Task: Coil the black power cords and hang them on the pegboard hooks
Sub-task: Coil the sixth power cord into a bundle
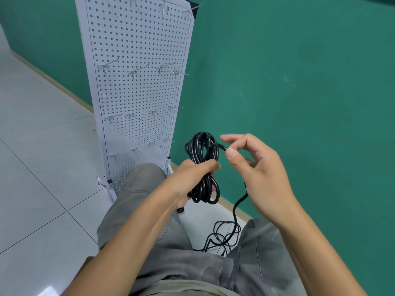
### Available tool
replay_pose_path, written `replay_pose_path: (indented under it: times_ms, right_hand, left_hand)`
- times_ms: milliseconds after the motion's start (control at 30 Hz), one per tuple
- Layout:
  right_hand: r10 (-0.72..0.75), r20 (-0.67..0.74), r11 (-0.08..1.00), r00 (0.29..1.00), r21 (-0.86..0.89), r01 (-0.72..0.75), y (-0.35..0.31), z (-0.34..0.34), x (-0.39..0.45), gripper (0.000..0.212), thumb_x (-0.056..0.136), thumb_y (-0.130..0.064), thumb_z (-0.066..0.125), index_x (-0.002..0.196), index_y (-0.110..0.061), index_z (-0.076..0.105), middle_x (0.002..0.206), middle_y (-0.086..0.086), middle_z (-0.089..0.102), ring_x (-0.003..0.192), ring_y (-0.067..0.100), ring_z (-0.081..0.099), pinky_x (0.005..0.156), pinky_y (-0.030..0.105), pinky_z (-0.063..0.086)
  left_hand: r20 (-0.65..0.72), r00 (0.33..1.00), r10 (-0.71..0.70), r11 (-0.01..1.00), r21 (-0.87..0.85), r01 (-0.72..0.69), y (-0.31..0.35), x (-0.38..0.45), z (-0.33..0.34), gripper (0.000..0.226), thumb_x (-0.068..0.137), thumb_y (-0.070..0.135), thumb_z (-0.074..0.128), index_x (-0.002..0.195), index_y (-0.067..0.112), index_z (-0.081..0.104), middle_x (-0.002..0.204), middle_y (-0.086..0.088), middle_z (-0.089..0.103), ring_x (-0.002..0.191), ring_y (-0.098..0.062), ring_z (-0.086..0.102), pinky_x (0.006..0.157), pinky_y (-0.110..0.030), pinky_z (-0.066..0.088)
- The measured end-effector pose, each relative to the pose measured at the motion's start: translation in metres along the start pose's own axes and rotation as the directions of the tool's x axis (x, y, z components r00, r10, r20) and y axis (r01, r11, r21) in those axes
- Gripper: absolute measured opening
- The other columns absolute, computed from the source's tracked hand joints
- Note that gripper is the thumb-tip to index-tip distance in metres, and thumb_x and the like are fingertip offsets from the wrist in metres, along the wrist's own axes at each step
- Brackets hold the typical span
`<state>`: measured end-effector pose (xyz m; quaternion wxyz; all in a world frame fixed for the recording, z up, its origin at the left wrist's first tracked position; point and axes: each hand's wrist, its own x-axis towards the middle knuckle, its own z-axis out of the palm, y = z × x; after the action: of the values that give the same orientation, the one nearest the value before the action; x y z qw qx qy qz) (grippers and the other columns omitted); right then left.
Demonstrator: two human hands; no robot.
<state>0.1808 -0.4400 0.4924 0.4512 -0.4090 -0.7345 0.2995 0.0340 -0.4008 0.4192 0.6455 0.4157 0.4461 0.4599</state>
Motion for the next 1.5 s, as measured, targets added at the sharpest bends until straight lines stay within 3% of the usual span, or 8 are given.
replay_pose_path:
  times_ms: [167, 267, 433, 567, 800, 1067, 1233, 1500]
  right_hand:
    - [-0.048, 0.123, 0.997, 0.991, -0.059, 0.056, 0.008, 0.001, -0.007, 0.013, 0.103, -0.010, 0.057, 0.090, -0.012, 0.058, 0.117, -0.011, 0.071, 0.120, 0.015, 0.063, 0.101, 0.033, 0.049]
    - [-0.017, 0.160, 0.986, 0.987, -0.160, 0.043, 0.010, -0.005, 0.001, 0.015, 0.107, -0.017, 0.049, 0.095, -0.012, 0.055, 0.116, -0.011, 0.070, 0.119, 0.007, 0.061, 0.097, 0.023, 0.046]
    - [-0.020, -0.039, 0.966, 0.999, -0.260, 0.009, 0.017, -0.010, 0.012, 0.020, 0.109, -0.025, 0.044, 0.098, -0.013, 0.055, 0.095, -0.008, 0.073, 0.093, -0.001, 0.065, 0.078, 0.016, 0.044]
    - [0.021, -0.162, 0.995, 0.987, -0.094, -0.037, 0.023, -0.007, 0.019, 0.018, 0.106, -0.021, 0.053, 0.093, -0.016, 0.063, 0.090, 0.004, 0.067, 0.083, 0.009, 0.060, 0.086, 0.033, 0.049]
    - [0.302, -0.178, 0.911, 0.937, 0.343, -0.228, 0.019, 0.012, 0.018, 0.021, 0.105, -0.029, 0.054, 0.089, -0.019, 0.063, 0.129, -0.010, 0.066, 0.122, 0.007, 0.061, 0.116, 0.046, 0.041]
    - [0.375, -0.173, 0.884, 0.911, 0.363, -0.295, 0.015, 0.027, 0.025, 0.027, 0.109, -0.035, 0.043, 0.108, -0.014, 0.060, 0.129, -0.001, 0.069, 0.112, 0.020, 0.068, 0.088, 0.042, 0.058]
    - [0.417, -0.118, 0.853, 0.901, 0.393, -0.343, 0.009, 0.021, 0.026, 0.019, 0.108, -0.035, 0.044, 0.124, -0.026, 0.050, 0.095, 0.006, 0.062, 0.071, 0.010, 0.063, 0.058, 0.027, 0.055]
    - [0.434, 0.200, 0.866, 0.878, 0.176, -0.468, 0.018, -0.017, 0.036, 0.044, 0.085, -0.042, 0.073, 0.123, -0.021, 0.065, 0.069, 0.003, 0.058, 0.061, 0.019, 0.053, 0.048, 0.031, 0.039]
  left_hand:
    - [-0.049, 0.999, 0.008, 1.000, 0.019, -0.007, -0.007, 0.002, 0.006, 0.017, 0.093, 0.028, 0.070, 0.090, 0.013, 0.063, 0.066, -0.001, 0.058, 0.056, -0.019, 0.059, 0.065, -0.033, 0.047]
    - [-0.008, 1.000, 0.003, 1.000, 0.031, -0.002, -0.008, -0.001, 0.011, 0.014, 0.094, 0.022, 0.065, 0.084, 0.014, 0.058, 0.068, -0.003, 0.051, 0.058, -0.021, 0.058, 0.059, -0.030, 0.048]
    - [0.129, 0.991, 0.018, 0.999, 0.028, -0.022, 0.000, -0.010, 0.011, 0.013, 0.094, 0.012, 0.061, 0.084, 0.010, 0.053, 0.067, -0.005, 0.051, 0.051, -0.018, 0.059, 0.050, -0.025, 0.048]
    - [0.230, 0.973, 0.015, 0.999, 0.034, -0.023, 0.001, -0.017, 0.013, 0.023, 0.099, 0.012, 0.060, 0.076, 0.008, 0.054, 0.065, -0.007, 0.053, 0.050, -0.018, 0.058, 0.046, -0.023, 0.046]
    - [0.295, 0.951, 0.097, 0.988, 0.087, -0.128, 0.001, -0.016, 0.010, 0.011, 0.101, 0.019, 0.062, 0.093, 0.011, 0.063, 0.078, -0.004, 0.057, 0.071, -0.017, 0.055, 0.064, -0.027, 0.048]
    - [0.305, 0.937, 0.167, 0.978, 0.071, -0.198, 0.005, -0.018, 0.009, 0.009, 0.103, 0.008, 0.055, 0.099, 0.005, 0.063, 0.075, 0.001, 0.067, 0.069, -0.013, 0.065, 0.062, -0.025, 0.052]
    - [0.390, 0.911, 0.133, 0.986, 0.045, -0.163, 0.001, -0.017, 0.007, 0.018, 0.100, 0.016, 0.061, 0.111, 0.002, 0.062, 0.090, -0.024, 0.071, 0.087, -0.037, 0.067, 0.084, -0.052, 0.053]
    - [0.384, 0.923, 0.025, 0.997, 0.059, -0.052, -0.004, -0.019, 0.015, 0.016, 0.096, 0.010, 0.069, 0.111, 0.003, 0.071, 0.068, -0.002, 0.066, 0.062, -0.013, 0.062, 0.061, -0.022, 0.051]
